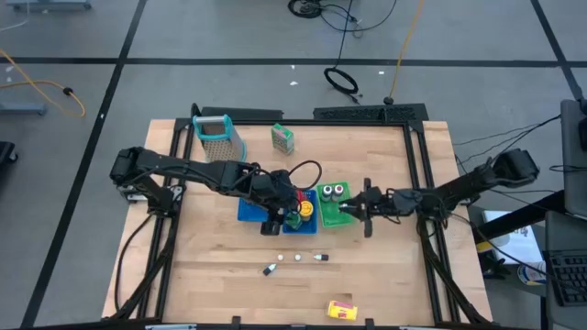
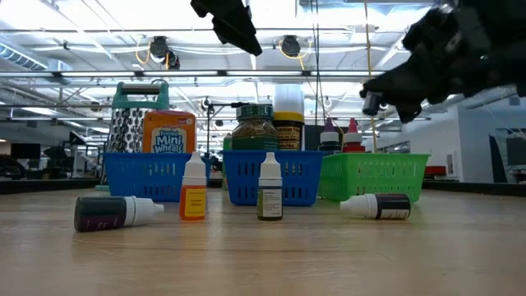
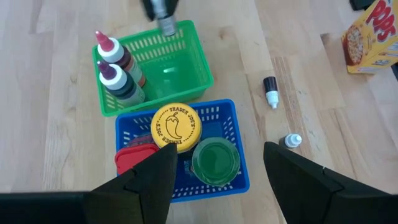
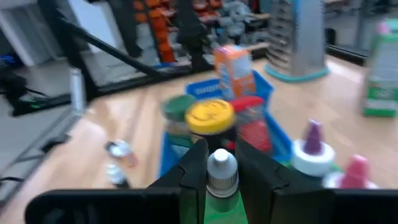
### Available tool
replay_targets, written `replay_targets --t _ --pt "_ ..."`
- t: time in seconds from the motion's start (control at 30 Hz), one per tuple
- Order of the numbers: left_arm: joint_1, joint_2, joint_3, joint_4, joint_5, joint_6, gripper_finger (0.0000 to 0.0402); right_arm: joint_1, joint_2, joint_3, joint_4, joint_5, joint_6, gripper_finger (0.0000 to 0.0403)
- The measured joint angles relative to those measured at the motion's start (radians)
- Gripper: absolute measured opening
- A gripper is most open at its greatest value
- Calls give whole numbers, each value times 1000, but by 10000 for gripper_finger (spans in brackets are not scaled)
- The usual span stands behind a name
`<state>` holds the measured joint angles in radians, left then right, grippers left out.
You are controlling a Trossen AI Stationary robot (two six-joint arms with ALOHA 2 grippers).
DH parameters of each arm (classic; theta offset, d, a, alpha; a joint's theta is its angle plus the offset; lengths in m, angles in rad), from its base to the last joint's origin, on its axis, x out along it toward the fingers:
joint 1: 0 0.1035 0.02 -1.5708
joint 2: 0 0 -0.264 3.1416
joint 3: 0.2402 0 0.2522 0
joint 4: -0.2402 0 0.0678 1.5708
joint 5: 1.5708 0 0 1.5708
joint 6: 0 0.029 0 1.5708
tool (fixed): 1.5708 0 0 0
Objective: Pick & Place Kitchen Items
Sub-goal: Put the top small purple food color into the green bin
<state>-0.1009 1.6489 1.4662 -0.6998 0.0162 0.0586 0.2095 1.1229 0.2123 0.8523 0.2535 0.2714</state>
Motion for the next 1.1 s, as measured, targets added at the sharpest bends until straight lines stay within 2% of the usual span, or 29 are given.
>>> replay_targets --t 0.2,0.4,0.67,1.1 --pt "0 0 0 0 0 9 241 -77 1 0 -42 0 -12 55" --pt "0 0 0 1 0 10 241 -131 6 0 -45 -48 -20 55" --pt "0 0 0 2 0 15 241 -151 40 0 -65 -48 3 84" --pt "0 0 0 1 0 16 241 -151 43 0 -57 -48 1 94"
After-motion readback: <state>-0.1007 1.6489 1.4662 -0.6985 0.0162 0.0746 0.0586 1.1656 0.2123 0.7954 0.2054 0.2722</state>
